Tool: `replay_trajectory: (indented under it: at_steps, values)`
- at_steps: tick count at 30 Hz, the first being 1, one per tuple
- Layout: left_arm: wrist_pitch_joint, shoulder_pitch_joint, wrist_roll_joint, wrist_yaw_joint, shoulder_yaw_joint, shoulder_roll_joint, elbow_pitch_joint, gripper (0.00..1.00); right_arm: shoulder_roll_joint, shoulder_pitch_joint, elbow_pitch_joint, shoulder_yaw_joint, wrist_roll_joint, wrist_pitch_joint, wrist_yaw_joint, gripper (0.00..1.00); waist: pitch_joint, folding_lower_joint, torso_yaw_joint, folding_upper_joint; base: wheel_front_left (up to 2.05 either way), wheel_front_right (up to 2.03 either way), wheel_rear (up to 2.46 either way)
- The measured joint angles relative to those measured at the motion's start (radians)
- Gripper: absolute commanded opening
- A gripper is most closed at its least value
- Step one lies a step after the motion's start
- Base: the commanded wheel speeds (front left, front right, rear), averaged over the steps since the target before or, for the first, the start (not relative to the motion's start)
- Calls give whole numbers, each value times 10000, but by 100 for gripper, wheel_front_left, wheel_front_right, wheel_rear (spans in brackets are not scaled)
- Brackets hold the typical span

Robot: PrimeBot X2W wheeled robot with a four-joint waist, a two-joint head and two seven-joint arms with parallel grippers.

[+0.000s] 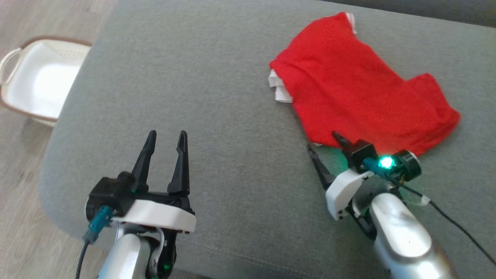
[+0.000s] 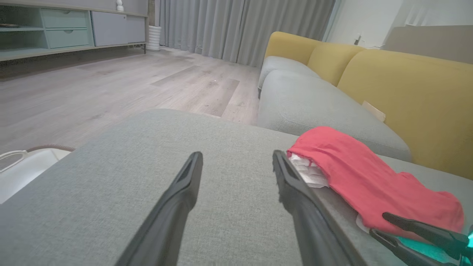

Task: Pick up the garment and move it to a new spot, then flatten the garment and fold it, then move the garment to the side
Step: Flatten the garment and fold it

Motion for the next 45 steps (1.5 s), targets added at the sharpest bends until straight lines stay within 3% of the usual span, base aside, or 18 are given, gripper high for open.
replay_trajectory:
  at_steps: [6, 7, 8, 9, 15, 18, 24, 29, 33, 37, 41, 45]
  values:
    - [0, -6, -144, 92, -82, 4, 0, 100, -36, -608, 1198, -380, -497, -198, 0, 100, 230, 0, 361, 0, 0, 0, 0]
    - [0, -7, -144, 96, -107, 4, 0, 100, -36, -717, 1344, -384, -500, -280, 0, 75, 256, 0, 375, 0, 0, 0, 0]
    - [0, -7, -144, 130, -132, 2, 2, 100, -35, -827, 1469, -385, -500, -337, 0, 12, 268, 0, 369, 0, 0, 0, 0]
    - [0, -7, -144, 161, -142, 2, 12, 100, -33, -939, 1582, -385, -502, -453, 0, 0, 268, 0, 345, 0, 0, 0, 0]
    - [0, -11, -138, 163, -100, 2, 150, 100, -35, -1087, 1781, -119, -155, -1003, 0, 0, 124, 0, 36, 0, 0, 0, 0]
    - [0, -8, -127, 159, -13, 2, 199, 100, -42, -1077, 1453, 639, 612, -1250, 0, 0, -50, 0, -263, 0, 0, 0, 0]
    - [0, 15, -111, 77, 29, 4, 215, 100, -42, -1072, -606, 2324, 2115, -1367, 0, 0, -520, 0, -1120, 0, 0, 0, 0]
    - [0, 81, -31, 77, 19, 6, 209, 100, -81, -1077, -2395, 2796, 2982, -869, 0, 0, -870, 0, -1580, 0, 0, 0, 0]
    - [0, 81, -27, 71, -21, 6, 117, 100, -545, -1191, -3528, 2245, 3436, -146, 0, 0, -848, 0, -1669, 0, 0, 0, 0]
    - [0, 74, -27, 59, -69, 4, 115, 100, -1402, -1861, -3783, 857, 3963, 571, 0, 0, -601, 0, -1507, 0, 0, 0, 0]
    - [0, 57, -29, 59, -104, 6, 115, 100, -1983, -2690, -3310, -405, 4684, 1185, 0, 0, -337, 0, -1266, 0, 0, 0, 0]
    - [0, 7, -44, -17, -330, 4, 119, 100, -3030, -3536, -2052, -861, 4614, 1557, 0, 0, -50, 0, -1013, 0, 0, 0, 0]
